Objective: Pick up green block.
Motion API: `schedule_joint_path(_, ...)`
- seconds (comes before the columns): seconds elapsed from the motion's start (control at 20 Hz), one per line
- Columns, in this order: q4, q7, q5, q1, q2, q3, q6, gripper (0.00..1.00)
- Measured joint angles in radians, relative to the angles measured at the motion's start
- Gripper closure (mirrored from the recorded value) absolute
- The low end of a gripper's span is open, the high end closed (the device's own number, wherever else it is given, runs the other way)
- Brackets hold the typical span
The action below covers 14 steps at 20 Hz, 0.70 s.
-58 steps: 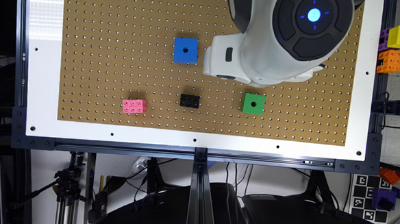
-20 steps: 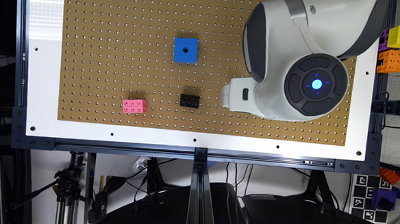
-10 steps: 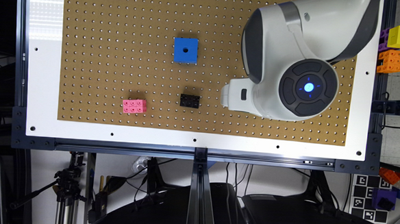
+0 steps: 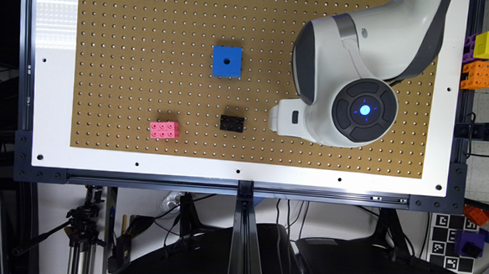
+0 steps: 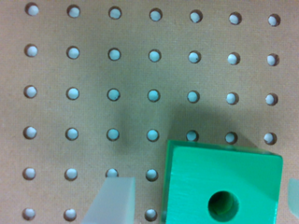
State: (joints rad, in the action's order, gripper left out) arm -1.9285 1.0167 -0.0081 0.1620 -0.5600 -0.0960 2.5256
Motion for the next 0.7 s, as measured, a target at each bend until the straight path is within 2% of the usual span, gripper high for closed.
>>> schedule_joint_path(0.25,0.050,0.000,0.0000,0.002,-0.048,0.000,0.002,0.00)
schedule_joint_path(0.35,0.058,0.000,0.0000,0.004,-0.071,0.000,0.009,0.00)
schedule_joint_path(0.55,0.075,0.001,-0.0016,0.006,-0.082,0.000,0.007,0.00)
schedule_joint_path(0.6,0.074,0.001,-0.0015,0.006,-0.082,0.000,0.007,1.00)
schedule_joint_path(0.7,0.074,0.001,-0.0015,0.006,-0.082,0.000,0.007,1.00)
